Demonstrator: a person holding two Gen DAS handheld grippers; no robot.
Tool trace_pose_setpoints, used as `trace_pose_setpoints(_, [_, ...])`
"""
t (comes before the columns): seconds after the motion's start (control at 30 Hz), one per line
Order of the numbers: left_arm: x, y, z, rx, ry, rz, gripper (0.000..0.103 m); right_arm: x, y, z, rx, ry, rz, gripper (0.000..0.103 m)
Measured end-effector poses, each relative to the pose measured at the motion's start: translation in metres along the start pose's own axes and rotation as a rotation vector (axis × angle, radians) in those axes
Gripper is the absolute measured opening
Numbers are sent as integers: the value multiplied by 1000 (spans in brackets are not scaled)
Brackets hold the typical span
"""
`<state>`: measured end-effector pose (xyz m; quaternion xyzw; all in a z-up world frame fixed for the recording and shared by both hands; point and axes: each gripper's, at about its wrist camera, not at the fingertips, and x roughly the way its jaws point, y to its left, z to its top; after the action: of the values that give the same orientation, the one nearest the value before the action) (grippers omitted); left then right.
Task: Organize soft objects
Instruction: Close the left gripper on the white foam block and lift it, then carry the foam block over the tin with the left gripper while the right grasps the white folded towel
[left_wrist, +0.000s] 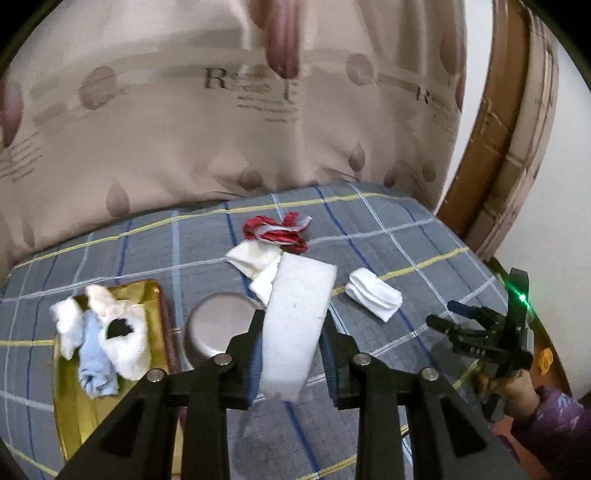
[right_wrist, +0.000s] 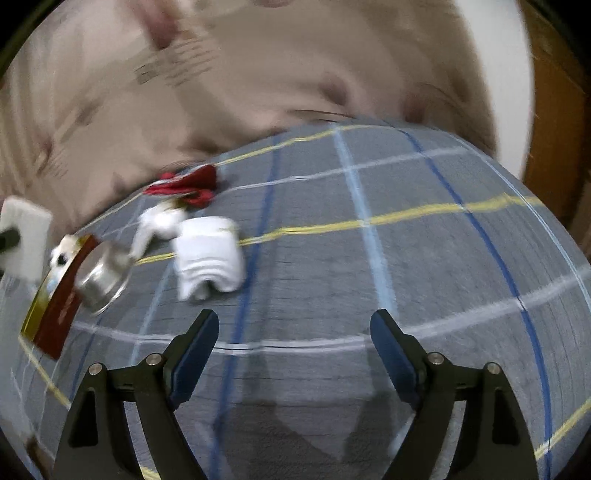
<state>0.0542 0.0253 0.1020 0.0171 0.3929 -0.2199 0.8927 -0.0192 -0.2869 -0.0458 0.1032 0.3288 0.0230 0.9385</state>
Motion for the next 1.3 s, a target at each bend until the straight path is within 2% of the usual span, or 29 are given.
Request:
trace_pose_setpoints(0.17, [-21, 16, -4, -52, -29, 10, 28, 3, 41, 29, -124, 13, 72, 81])
trace_pose_setpoints(0.3, [-37, 31, -9, -91, -49, 33, 28, 31, 67, 56, -206, 70, 63, 81])
trace_pose_setpoints(0.47, [-58, 58, -22, -149, -63, 84, 28, 70, 82, 67, -276, 177, 22, 80])
trace_pose_setpoints(0.53, [-66, 70, -29, -170, -62, 117, 29, 82, 81, 65, -279, 216, 16, 69])
trace_pose_setpoints(0.67, [-76, 96, -45, -224, -47, 172, 29, 98, 82, 57, -281, 271, 2, 59])
trace_pose_setpoints(0.73, [-79, 110, -53, -249, -34, 199, 29, 97, 83, 54, -292, 262, 3, 42])
trace_pose_setpoints(0.77, [-80, 114, -56, -256, -31, 212, 29, 96, 84, 54, -298, 261, 5, 40])
trace_pose_setpoints(0.83, [-80, 123, -63, -273, -22, 228, 29, 96, 85, 54, -303, 265, 4, 29])
trace_pose_setpoints(0.97, [-73, 141, -76, -285, 7, 271, 30, 97, 88, 53, -316, 254, -2, 24])
trace_pose_setpoints(1.03, [-67, 148, -79, -289, 15, 278, 30, 89, 88, 54, -307, 220, -2, 23])
trace_pose_setpoints(1.3, [-29, 170, -85, -252, 62, 336, 31, 16, 97, 44, -235, 71, 98, 23])
